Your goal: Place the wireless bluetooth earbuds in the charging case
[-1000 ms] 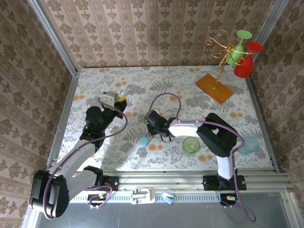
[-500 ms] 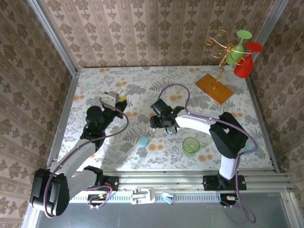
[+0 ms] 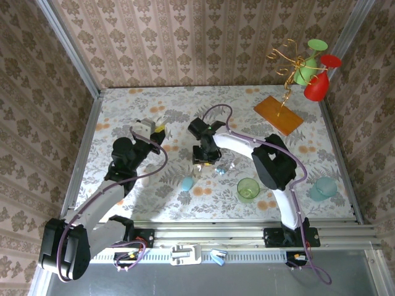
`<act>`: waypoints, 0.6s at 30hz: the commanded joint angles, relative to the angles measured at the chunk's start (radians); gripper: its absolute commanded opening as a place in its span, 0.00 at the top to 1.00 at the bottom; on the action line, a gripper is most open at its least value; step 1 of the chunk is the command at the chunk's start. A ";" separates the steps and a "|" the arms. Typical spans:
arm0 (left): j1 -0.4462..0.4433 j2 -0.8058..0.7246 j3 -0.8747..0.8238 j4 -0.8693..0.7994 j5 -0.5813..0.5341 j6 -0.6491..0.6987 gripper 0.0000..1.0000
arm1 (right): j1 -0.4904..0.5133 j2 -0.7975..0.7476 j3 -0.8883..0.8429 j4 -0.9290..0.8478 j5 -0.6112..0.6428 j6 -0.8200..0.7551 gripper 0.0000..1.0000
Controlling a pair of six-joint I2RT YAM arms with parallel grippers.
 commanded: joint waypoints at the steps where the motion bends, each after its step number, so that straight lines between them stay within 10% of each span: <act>1: -0.006 0.001 0.010 0.037 0.012 0.024 1.00 | 0.006 0.078 0.105 -0.168 -0.027 0.027 0.67; 18: -0.001 -0.026 -0.011 0.043 0.000 0.029 1.00 | 0.051 0.193 0.252 -0.273 0.080 0.034 0.61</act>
